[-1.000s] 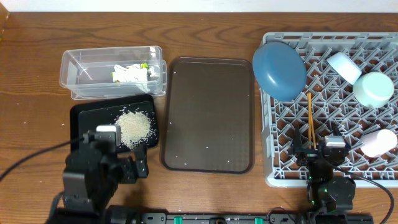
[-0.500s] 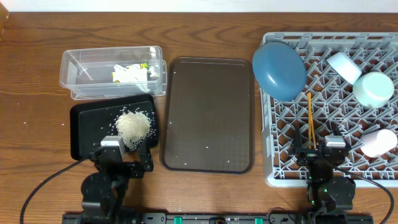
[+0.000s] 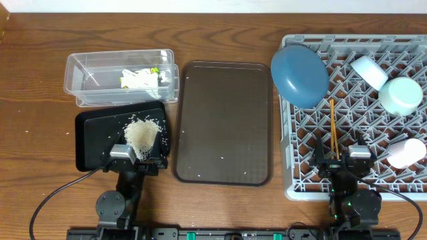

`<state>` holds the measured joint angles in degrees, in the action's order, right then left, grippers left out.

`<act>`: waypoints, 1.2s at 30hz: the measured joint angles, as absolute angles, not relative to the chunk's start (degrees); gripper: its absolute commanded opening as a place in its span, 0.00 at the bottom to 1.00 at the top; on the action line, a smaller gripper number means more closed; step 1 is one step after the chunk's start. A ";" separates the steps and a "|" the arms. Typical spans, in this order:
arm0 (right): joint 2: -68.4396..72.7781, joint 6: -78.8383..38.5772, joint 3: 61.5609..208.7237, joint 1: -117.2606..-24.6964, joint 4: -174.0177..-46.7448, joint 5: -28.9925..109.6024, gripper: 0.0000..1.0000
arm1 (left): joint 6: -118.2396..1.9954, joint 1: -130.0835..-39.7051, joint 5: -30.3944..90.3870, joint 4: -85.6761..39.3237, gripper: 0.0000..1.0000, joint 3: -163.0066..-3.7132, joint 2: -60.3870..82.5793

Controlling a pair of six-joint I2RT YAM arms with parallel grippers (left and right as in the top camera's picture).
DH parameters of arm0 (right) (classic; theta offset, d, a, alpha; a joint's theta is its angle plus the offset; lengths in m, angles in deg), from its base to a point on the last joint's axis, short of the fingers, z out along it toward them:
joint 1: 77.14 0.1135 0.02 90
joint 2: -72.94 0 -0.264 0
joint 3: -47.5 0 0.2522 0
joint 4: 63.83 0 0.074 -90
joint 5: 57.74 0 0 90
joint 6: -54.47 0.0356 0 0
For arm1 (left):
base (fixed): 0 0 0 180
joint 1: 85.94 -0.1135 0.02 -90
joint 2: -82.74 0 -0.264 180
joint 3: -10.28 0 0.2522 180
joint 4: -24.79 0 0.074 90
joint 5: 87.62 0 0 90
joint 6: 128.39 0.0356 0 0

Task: Sort waste into correct bins and load items into the dishwasher rack

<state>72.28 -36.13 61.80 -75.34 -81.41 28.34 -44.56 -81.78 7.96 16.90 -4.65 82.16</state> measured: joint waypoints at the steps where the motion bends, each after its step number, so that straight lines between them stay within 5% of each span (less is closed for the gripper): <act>1: 72.28 -36.15 61.80 -75.34 -81.43 28.34 0.99 | -44.38 -81.78 7.99 17.58 0.98 -4.33 82.16; 36: 72.30 -36.15 61.78 -75.36 -81.41 28.34 0.99 | -39.84 -81.78 8.36 10.14 0.98 -4.24 82.16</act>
